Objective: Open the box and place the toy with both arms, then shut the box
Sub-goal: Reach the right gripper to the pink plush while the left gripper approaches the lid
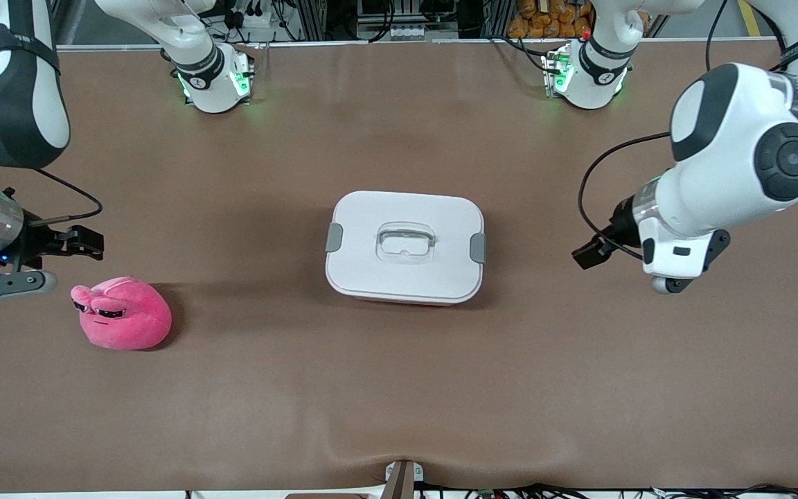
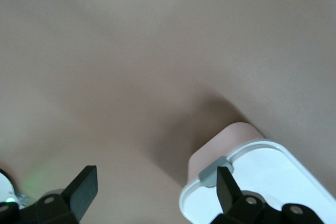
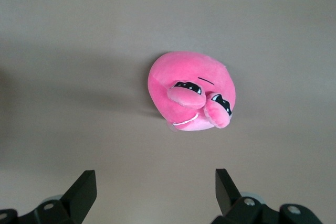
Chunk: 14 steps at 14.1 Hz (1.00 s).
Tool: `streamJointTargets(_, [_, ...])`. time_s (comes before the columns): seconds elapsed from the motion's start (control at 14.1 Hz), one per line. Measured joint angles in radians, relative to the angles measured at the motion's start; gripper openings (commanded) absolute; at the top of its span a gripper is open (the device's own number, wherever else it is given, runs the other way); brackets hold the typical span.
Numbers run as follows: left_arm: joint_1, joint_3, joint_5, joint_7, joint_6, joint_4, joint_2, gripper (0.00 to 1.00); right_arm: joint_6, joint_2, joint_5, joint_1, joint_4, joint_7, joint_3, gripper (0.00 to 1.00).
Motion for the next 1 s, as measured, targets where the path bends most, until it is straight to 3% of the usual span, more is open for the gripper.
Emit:
streamJointTargets(0.43, [-0.070,0.000,-0.001,-0.217,0.072,0.002,0.031,1.00,0.040,0.097,-0.002,0.024,-0.004,-0.261,0.001,1.00])
streamJointTargets(1.0, [-0.167,-0.001,-0.001,-0.536,0.196,0.005,0.083,1.00,0.313,0.107,-0.004,-0.002,-0.152,-0.701,-0.017,1.00])
